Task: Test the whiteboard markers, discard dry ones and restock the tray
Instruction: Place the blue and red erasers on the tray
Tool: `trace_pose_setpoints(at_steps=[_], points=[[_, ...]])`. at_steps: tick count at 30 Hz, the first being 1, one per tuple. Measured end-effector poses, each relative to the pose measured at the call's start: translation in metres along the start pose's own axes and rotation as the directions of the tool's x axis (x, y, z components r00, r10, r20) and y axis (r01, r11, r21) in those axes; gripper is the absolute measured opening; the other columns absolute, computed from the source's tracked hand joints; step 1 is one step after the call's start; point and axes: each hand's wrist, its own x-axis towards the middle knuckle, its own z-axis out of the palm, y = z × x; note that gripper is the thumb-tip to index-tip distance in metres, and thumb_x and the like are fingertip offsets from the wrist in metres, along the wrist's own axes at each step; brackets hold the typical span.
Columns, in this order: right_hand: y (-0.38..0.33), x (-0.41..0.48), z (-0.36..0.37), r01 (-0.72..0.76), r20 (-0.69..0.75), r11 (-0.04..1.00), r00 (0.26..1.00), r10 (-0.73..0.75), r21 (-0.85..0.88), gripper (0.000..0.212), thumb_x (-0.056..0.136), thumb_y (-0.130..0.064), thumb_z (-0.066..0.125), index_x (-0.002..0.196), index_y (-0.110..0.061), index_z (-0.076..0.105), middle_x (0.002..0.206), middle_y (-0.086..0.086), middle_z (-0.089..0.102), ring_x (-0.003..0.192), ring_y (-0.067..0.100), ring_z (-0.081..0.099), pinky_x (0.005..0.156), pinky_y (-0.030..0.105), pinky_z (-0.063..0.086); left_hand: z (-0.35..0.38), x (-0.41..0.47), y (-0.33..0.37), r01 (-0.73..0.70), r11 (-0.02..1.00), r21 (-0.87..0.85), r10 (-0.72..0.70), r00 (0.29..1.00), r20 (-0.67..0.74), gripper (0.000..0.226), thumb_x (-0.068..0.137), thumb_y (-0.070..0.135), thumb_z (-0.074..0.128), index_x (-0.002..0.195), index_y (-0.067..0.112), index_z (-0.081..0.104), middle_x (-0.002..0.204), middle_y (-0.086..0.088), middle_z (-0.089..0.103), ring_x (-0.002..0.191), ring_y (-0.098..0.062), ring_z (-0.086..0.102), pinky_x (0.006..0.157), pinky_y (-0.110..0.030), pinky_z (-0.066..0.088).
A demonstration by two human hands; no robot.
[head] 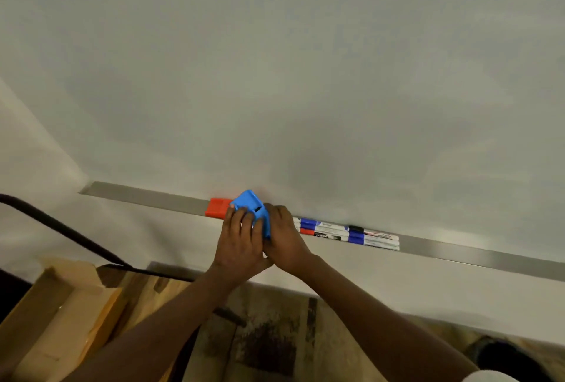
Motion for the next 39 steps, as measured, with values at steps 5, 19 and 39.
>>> trace_pose_setpoints(at_steps=[5, 19, 39], points=[[0.037, -0.017, -0.039, -0.102, -0.035, 0.987, 0.994, 0.099, -0.120, 0.060, 0.087, -0.023, 0.064, 0.137, -0.009, 0.036, 0.129, 0.010, 0.044, 0.116, 0.022, 0.043, 0.095, 0.034, 0.043, 0.003, 0.020, 0.035, -0.057, 0.995, 0.082, 0.051, 0.996, 0.074, 0.119, 0.056, 0.081, 0.064, 0.139, 0.001, 0.032, 0.141, -0.031, 0.039, 0.132, -0.048, 0.032, 0.110, -0.059, 0.019], [0.218, -0.140, -0.170, -0.356, -0.079, 0.788, 0.926, 0.368, -0.503, 0.063, 0.073, 0.000, 0.066, 0.131, -0.010, 0.044, 0.122, 0.006, 0.055, 0.113, 0.027, 0.052, 0.092, 0.042, 0.033, 0.049, 0.041, 0.096, -0.206, 0.962, 0.179, 0.139, 0.933, 0.331, 0.093, 0.074, 0.072, 0.047, 0.129, -0.003, 0.052, 0.141, -0.033, 0.038, 0.133, -0.050, 0.031, 0.111, -0.063, 0.014], [0.308, -0.159, -0.208, -0.235, 0.079, 0.647, 0.905, 0.417, -0.725, 0.063, 0.066, -0.009, 0.078, 0.125, -0.012, 0.055, 0.125, 0.010, 0.058, 0.115, 0.030, 0.052, 0.097, 0.046, 0.043, 0.070, 0.034, 0.116, -0.074, 0.978, 0.197, 0.006, 0.945, 0.326, 0.089, 0.087, 0.063, 0.008, 0.112, -0.001, 0.063, 0.125, -0.031, 0.054, 0.121, -0.048, 0.046, 0.109, -0.058, 0.017]])
